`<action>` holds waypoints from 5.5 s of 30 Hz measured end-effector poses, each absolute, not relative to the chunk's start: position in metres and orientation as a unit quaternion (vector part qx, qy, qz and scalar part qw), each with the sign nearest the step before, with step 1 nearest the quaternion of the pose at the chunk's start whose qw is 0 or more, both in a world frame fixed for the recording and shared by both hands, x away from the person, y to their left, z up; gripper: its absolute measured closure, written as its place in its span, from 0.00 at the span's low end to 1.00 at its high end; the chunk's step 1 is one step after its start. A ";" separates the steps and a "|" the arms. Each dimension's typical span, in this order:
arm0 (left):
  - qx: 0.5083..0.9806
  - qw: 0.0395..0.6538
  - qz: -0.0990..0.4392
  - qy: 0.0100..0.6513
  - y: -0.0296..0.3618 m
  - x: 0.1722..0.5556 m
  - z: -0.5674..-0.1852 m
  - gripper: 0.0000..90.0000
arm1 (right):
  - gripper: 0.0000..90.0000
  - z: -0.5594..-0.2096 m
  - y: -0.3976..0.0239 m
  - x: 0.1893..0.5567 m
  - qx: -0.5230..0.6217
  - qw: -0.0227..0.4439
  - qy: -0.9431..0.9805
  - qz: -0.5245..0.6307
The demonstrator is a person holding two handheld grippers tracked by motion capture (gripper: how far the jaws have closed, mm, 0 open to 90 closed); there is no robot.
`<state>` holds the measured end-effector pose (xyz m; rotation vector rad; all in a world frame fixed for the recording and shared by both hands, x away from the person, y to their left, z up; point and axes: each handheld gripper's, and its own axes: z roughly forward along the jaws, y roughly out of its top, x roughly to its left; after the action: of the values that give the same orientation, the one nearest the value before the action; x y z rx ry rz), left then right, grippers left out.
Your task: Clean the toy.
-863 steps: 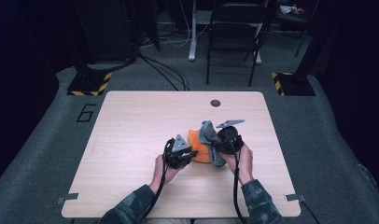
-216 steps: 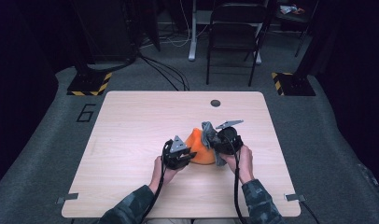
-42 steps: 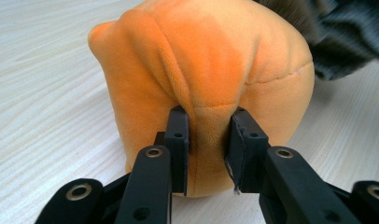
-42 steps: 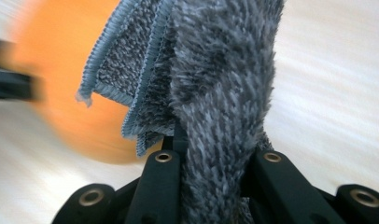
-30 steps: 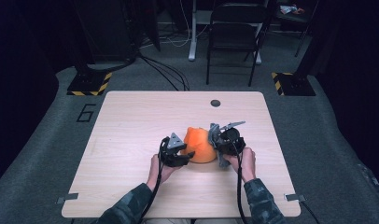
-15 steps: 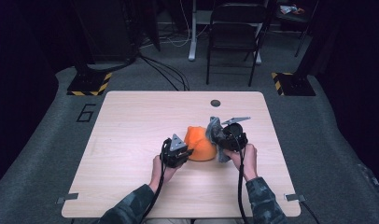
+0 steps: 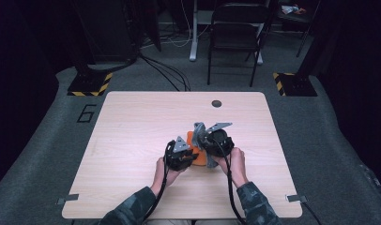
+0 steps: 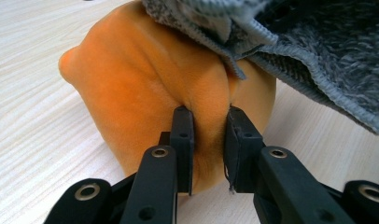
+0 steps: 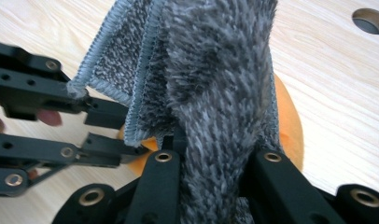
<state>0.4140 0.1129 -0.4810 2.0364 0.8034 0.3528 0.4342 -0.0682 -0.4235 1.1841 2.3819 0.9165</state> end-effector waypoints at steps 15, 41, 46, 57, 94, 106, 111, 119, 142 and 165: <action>0.820 0.450 0.135 0.326 0.117 0.418 -0.483 0.83 | 0.87 -0.427 -0.090 0.441 0.436 0.153 0.841 0.281; 0.816 0.457 0.149 0.320 0.118 0.417 -0.484 0.81 | 0.87 -0.432 -0.135 0.456 0.498 0.118 0.812 0.281; 0.823 0.450 0.166 0.304 0.113 0.413 -0.482 0.81 | 0.87 -0.405 -0.098 0.439 0.441 0.131 0.829 0.319; 0.830 0.446 0.168 0.291 0.111 0.411 -0.483 0.81 | 0.87 -0.420 -0.068 0.435 0.416 0.161 0.848 0.287; 0.813 0.462 0.144 0.322 0.122 0.423 -0.487 0.81 | 0.87 -0.474 -0.137 0.465 0.518 0.095 0.823 0.213; 0.805 0.469 0.142 0.333 0.128 0.425 -0.486 0.63 | 0.87 -0.437 -0.110 0.451 0.474 0.111 0.835 0.257; 0.820 0.438 0.183 0.320 0.122 0.415 -0.486 0.42 | 0.87 -0.443 -0.119 0.456 0.497 0.115 0.814 0.277; 0.817 0.433 0.207 0.319 0.115 0.419 -0.499 0.73 | 0.87 -0.443 -0.119 0.457 0.491 0.112 0.816 0.282; 0.824 0.455 0.179 0.287 0.107 0.405 -0.481 0.89 | 0.87 -0.418 -0.071 0.435 0.420 0.162 0.838 0.309; 0.814 0.465 0.161 0.308 0.116 0.414 -0.484 0.88 | 0.87 -0.490 -0.131 0.464 0.508 0.136 0.825 0.208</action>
<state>0.4141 0.1165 -0.4838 2.0001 0.7575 0.3962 0.4635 -0.1306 -0.4901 1.4721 2.3876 0.6017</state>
